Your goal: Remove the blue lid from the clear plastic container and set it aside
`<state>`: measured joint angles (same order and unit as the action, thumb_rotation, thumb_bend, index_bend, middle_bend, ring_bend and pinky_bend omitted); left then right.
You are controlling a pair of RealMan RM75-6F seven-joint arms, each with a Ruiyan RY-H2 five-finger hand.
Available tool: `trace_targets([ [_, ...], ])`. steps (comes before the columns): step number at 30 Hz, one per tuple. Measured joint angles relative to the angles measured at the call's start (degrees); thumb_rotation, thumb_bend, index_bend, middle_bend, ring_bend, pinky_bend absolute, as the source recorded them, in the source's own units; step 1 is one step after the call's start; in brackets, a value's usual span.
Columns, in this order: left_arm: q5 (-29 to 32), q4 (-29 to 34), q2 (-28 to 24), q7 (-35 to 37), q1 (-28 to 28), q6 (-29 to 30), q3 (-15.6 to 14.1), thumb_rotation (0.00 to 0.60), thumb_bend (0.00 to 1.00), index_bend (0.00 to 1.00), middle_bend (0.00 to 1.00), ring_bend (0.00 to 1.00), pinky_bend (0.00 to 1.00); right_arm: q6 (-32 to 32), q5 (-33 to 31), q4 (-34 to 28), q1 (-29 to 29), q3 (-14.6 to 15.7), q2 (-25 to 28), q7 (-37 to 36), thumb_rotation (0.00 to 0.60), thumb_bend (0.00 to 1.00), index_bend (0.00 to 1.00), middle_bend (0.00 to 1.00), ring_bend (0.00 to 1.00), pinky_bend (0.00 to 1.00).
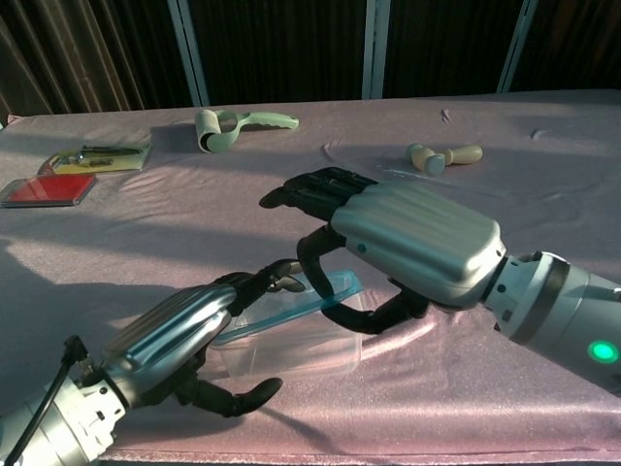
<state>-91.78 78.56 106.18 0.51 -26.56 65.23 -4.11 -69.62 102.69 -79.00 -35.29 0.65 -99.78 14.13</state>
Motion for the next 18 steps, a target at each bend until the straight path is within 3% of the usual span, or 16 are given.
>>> trace_targets([
  [7,0.3,0.3,-0.2,4.1,-0.2,0.0,0.5,0.600,0.30,0.00,0.00,0.00,0.01,-0.6,-0.2,0.3,0.3,-0.1,0.4,0.3,0.600,0.47,0.85,0.20,0.01,0.12],
  [18,-1.7,-3.7,1.2,10.1,-0.2,4.0,1.5,0.600,0.29,0.00,0.00,0.00,0.00,-1.4,-0.3,0.7,0.4,-0.4,1.3,-0.1,0.600,0.47,0.85,0.20,0.01,0.12],
])
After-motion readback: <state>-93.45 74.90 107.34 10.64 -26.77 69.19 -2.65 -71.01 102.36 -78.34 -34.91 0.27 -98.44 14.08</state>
